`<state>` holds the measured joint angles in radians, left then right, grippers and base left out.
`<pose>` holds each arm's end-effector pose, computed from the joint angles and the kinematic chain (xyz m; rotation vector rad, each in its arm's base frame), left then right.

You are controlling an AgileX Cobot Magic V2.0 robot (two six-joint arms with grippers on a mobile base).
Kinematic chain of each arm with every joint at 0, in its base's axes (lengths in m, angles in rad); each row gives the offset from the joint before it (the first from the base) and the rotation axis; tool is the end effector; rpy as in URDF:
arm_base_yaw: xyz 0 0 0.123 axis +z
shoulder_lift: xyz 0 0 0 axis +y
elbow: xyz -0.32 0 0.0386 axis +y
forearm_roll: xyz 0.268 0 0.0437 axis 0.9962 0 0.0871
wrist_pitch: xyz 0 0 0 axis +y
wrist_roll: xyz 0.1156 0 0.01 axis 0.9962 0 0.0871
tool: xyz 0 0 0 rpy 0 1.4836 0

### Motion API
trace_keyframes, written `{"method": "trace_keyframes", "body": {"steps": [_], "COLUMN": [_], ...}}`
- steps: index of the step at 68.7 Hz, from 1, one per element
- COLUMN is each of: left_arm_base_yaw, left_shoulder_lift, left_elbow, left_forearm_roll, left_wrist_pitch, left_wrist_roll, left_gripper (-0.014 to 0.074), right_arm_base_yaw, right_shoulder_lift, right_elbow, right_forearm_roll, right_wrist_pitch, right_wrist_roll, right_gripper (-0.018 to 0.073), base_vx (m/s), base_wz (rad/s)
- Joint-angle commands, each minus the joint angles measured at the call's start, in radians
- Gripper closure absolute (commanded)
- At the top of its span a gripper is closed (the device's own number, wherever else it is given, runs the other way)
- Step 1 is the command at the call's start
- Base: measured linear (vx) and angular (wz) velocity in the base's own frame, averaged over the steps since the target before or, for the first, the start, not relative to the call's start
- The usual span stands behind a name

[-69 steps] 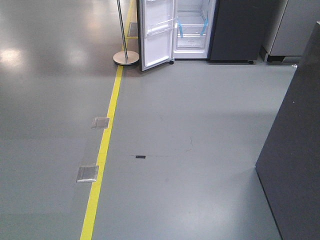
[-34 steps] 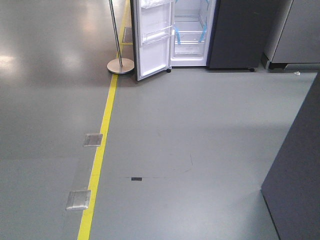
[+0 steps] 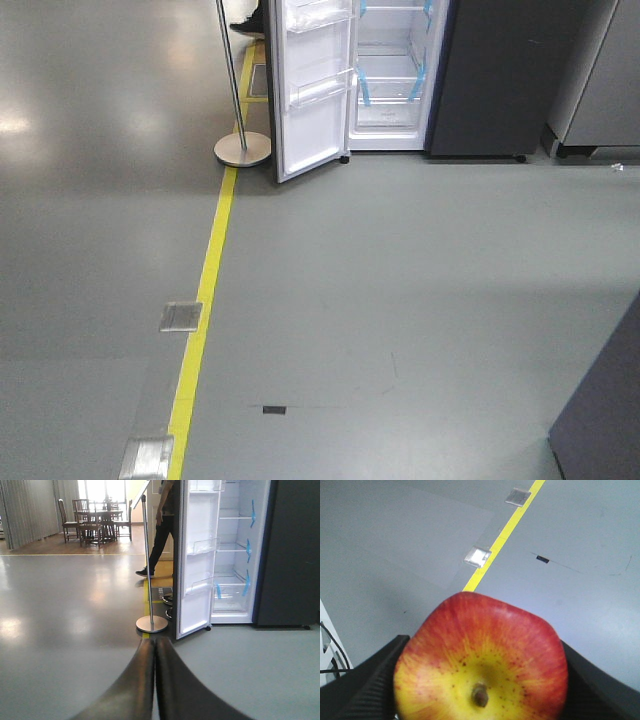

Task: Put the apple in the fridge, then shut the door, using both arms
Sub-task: 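Drive the base toward the open white refrigerator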

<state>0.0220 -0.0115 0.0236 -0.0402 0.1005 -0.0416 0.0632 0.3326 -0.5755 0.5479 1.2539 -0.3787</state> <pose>0.0641 0.0009 0.1953 -0.0795 1.5944 -0.0496 0.0207 0.0589 0.2935 -0.5240 2.3117 0.5690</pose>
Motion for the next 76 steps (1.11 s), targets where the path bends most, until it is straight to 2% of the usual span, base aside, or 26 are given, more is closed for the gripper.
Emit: {"method": "trace_keyframes", "body": {"steps": [1, 76], "left_arm_base_yaw": [-0.001, -0.001], "left_shoulder_lift": [-0.014, -0.014], "left_elbow": [-0.017, -0.017], "left_forearm_roll": [-0.009, -0.009], "left_wrist_pitch": [-0.082, -0.082], "left_wrist_roll": [-0.008, -0.008], "left_gripper": [0.0603, 0.0603], "right_arm_base_yaw": [-0.004, -0.004], "right_shoulder_lift": [0.01, 0.01], "right_elbow": [-0.025, -0.025], "right_forearm_roll": [0.041, 0.041], "right_wrist_pitch": [-0.049, -0.048], "right_wrist_roll": [-0.013, -0.013], "right_gripper": [0.0363, 0.0363], "base_vx": [0.36, 0.35], "base_wz": [0.03, 0.0]}}
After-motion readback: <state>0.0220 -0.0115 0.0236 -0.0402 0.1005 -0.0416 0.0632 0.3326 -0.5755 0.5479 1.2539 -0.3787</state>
